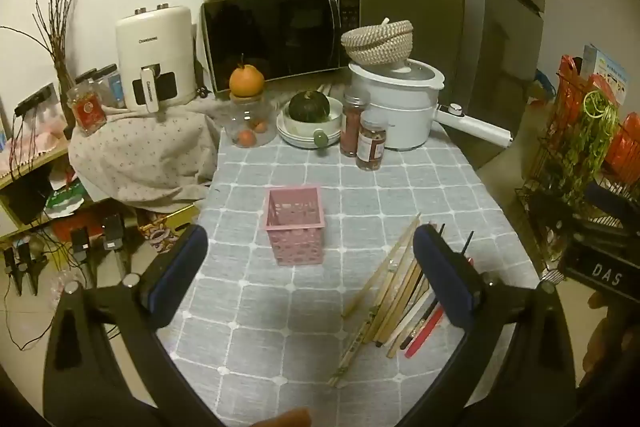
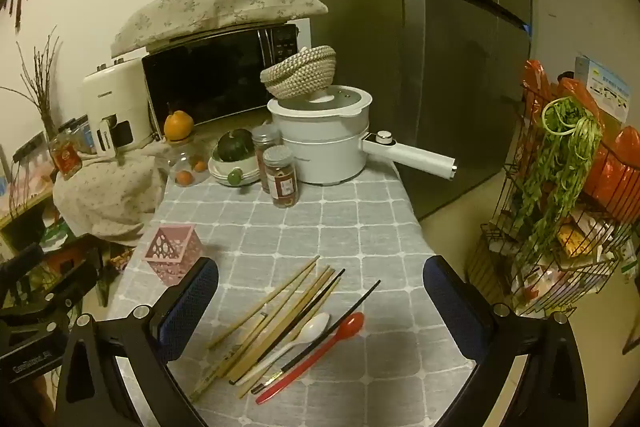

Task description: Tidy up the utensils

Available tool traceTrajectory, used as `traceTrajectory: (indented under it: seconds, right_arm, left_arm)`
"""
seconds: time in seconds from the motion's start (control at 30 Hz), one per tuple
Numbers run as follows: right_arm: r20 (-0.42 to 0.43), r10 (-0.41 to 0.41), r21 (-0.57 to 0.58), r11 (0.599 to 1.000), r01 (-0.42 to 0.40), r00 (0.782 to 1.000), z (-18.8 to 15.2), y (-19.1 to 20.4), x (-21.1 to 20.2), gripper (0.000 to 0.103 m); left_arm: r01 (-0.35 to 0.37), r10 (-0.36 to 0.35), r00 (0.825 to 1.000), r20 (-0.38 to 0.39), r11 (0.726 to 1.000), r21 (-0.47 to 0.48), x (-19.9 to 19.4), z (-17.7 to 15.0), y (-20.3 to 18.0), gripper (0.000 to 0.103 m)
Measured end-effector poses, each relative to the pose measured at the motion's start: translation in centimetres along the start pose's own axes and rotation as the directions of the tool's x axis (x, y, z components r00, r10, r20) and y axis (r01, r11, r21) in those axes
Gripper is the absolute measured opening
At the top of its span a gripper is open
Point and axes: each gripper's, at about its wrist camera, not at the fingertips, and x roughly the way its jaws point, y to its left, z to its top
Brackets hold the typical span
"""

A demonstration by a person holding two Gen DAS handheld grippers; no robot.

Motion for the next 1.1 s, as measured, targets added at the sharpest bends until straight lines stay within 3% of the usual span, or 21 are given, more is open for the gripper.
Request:
traceTrajectory:
  seconds: [1.1]
  right_arm:
    - [-0.030,0.023,0.010,1.000,-0.022,0.999,0.1,0.4,0.3,0.103]
  left_arm:
    - [0.028,-0.030,0.999,-0.031,0.999,-0.043,0.2,-0.6,0.5,0.102]
